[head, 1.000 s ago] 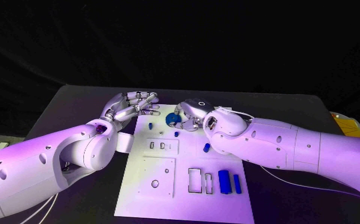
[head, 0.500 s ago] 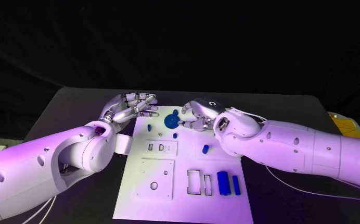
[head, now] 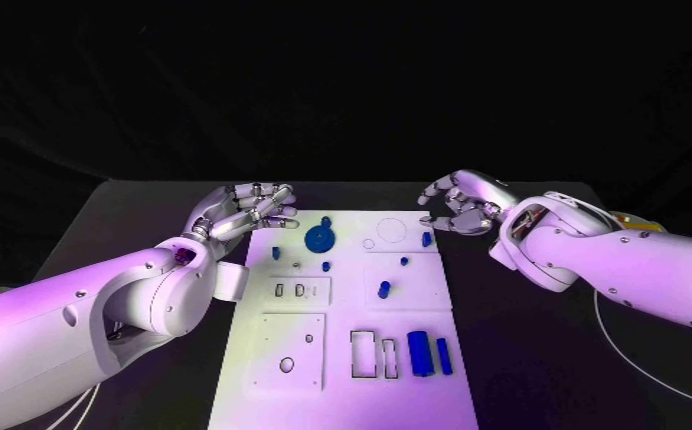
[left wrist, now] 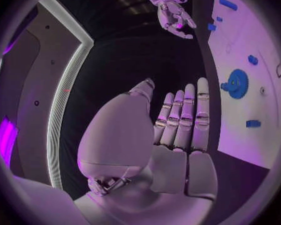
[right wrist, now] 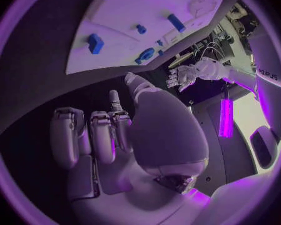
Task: Assemble the parts on the task board
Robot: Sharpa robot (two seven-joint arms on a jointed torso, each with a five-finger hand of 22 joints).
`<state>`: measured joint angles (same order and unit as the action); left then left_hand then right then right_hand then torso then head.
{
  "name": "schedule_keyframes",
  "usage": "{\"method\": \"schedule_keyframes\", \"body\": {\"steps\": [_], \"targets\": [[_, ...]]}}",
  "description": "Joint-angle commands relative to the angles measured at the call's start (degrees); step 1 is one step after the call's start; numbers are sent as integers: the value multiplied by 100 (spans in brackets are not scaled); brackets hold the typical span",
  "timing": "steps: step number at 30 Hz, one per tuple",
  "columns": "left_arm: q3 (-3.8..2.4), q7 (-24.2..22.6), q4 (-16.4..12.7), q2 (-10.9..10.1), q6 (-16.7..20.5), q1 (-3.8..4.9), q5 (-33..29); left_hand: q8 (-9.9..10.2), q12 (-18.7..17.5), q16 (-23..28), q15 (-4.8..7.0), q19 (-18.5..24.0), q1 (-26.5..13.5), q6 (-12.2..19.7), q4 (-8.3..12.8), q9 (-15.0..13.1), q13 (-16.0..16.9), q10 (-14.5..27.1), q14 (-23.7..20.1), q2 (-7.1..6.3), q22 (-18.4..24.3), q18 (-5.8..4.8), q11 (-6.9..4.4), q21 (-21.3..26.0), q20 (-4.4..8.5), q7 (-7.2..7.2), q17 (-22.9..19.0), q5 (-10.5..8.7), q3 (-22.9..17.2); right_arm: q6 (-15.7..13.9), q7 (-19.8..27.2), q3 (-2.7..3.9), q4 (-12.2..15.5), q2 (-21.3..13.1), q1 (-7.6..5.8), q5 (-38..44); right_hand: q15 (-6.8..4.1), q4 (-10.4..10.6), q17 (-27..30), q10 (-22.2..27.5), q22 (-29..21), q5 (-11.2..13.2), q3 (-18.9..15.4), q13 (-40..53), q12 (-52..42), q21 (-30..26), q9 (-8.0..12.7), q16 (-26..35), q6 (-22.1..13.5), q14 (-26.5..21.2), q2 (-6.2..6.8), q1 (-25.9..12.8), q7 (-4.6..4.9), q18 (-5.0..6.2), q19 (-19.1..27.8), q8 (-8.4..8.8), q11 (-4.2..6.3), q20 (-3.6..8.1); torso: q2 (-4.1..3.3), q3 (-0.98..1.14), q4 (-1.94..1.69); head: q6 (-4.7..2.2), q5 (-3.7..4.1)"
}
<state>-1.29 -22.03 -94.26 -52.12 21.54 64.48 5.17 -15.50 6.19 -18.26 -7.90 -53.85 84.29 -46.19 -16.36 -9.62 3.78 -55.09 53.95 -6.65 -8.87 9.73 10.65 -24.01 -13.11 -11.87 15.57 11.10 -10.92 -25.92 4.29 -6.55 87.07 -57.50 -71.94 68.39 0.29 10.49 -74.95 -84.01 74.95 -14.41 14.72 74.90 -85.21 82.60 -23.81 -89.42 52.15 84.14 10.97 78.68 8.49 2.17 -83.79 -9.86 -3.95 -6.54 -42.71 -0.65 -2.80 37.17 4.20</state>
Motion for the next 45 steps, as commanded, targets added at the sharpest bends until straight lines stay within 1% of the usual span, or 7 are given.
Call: {"method": "schedule_keyframes", "body": {"steps": [1, 5, 11, 19, 32, 38, 45], "targets": [[-4, -57, -1, 15, -108, 4, 14, 29, -28, 36, -7, 13, 47, 27, -3, 6, 5, 27, -36, -19, -2, 62, 17, -21, -4, -183, 7, -20, -27, 405, 505, -9, -64, -131, 59, -281, -49, -42, -1115, -100, 740, 24, 10, 938, 31, -20, 5, 28, -12, 499, 7, 50, -25, 25, 10, 31, 30, 42, 4, 38, 49, -1, 18], [-3, -58, 16, 28, -115, 2, 14, 29, -28, 36, -7, 13, 47, 27, -3, 6, 5, 27, -36, -19, -2, 62, 17, -21, -4, -183, 7, -20, -27, 423, 517, -12, -141, -243, 127, -128, -13, -43, -1119, -83, 740, -12, -2, 920, 49, -27, 26, 29, -107, 500, 50, 44, 62, 23, 10, 102, -34, 36, 5, 68, 49, 3, 24], [-3, -61, 37, 46, -125, -1, 14, 29, -28, 36, -7, 13, 47, 27, -3, 6, 5, 27, -36, -19, -2, 62, 17, -21, -4, -183, 7, -20, -27, 401, 479, -14, -305, -209, 234, -44, 41, -49, -1130, -69, 748, -25, -9, 906, 62, -27, 44, 27, -216, 503, 65, 55, 130, 19, 4, 180, -95, -4, 12, 85, 32, 19, 0], [-3, -60, 58, 55, -131, -4, 14, 26, -29, 39, -7, 16, 51, 22, -2, 5, 7, 18, -36, -20, -2, 62, 14, -23, -5, -176, 12, -20, -28, 318, 392, -15, -486, 23, 328, -14, 58, -50, -1163, -89, 783, -37, -4, 929, 42, 7, 50, 19, -255, 510, 54, 63, 149, 9, -27, 208, -114, -19, 6, 66, 35, 48, -32], [-3, -56, 64, 49, -132, -5, 14, 26, -29, 39, -7, 16, 51, 22, -2, 5, 7, 18, -36, -20, -2, 62, 14, -23, -5, -176, 12, -20, -28, 370, 319, -16, -623, 302, 420, -7, 70, -34, -1184, -134, 814, -96, 47, 976, -4, 33, 20, 13, -126, 515, -17, 67, 143, 2, -55, 163, -116, -44, 9, 66, 48, 97, -43], [-3, -53, 65, 49, -133, -5, 14, 26, -29, 39, -7, 16, 51, 22, -2, 5, 7, 18, -36, -20, -2, 62, 14, -23, -5, -176, 12, -20, -28, 392, 296, -16, -679, 388, 451, -7, 61, -26, -1205, -156, 842, -115, 94, 999, -27, 58, 6, 8, -33, 520, -58, 71, 128, -5, -78, 135, -102, -43, 10, 67, 36, 115, -31], [-3, -51, 67, 46, -131, -5, 14, 26, -29, 39, -7, 16, 51, 22, -2, 5, 7, 18, -36, -20, -2, 62, 14, -23, -5, -176, 12, -20, -28, 406, 275, -16, -744, 450, 468, -8, 44, -20, -1222, -184, 863, -86, 174, 1028, -54, 74, -5, 4, 83, 524, -106, 81, 103, -9, -95, 106, -80, -32, 14, 60, 44, 140, -50]]}}
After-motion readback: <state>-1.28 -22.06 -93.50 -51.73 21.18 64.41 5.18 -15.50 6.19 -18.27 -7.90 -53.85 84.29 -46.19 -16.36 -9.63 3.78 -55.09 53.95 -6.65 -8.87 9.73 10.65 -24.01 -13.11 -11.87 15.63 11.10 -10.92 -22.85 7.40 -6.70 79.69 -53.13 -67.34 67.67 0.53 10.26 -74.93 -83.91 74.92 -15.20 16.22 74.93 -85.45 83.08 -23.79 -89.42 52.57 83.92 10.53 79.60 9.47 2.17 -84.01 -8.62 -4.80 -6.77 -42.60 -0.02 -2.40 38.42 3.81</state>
